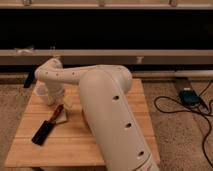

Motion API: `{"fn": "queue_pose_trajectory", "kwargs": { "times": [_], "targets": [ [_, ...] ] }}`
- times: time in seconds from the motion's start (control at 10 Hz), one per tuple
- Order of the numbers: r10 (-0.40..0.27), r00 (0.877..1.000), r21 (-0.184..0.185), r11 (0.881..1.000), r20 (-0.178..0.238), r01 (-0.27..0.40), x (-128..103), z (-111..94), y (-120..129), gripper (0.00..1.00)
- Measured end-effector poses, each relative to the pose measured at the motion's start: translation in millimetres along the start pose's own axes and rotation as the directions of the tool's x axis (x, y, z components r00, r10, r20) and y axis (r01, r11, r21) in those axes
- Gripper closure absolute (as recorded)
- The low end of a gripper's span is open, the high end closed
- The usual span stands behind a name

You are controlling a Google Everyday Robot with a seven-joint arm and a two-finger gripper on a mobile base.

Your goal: Place the pepper in the ceramic bowl

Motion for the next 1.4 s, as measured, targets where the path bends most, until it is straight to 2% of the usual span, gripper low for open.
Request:
{"fn": "queue_pose_trajectory", "kwargs": {
  "times": [0.5, 0.6, 1.2, 1.3, 1.4],
  "targets": [
    [-0.012, 1.000, -0.014, 1.000, -0.015, 0.012, -9, 12, 3, 0.20],
    [-0.019, 1.000, -0.017, 1.000, -0.014, 0.019, -12, 14, 3, 0.24],
    [-0.048, 0.999, -0.035, 0.998, 0.006, 0.049, -27, 22, 5, 0.83],
    [-0.031, 1.000, -0.035, 0.999, 0.002, 0.031, -24, 19, 12, 0.93],
    [0.016, 1.000, -0.013, 1.000, 0.003, -0.016, -15, 8, 21, 0.99]
  ]
}}
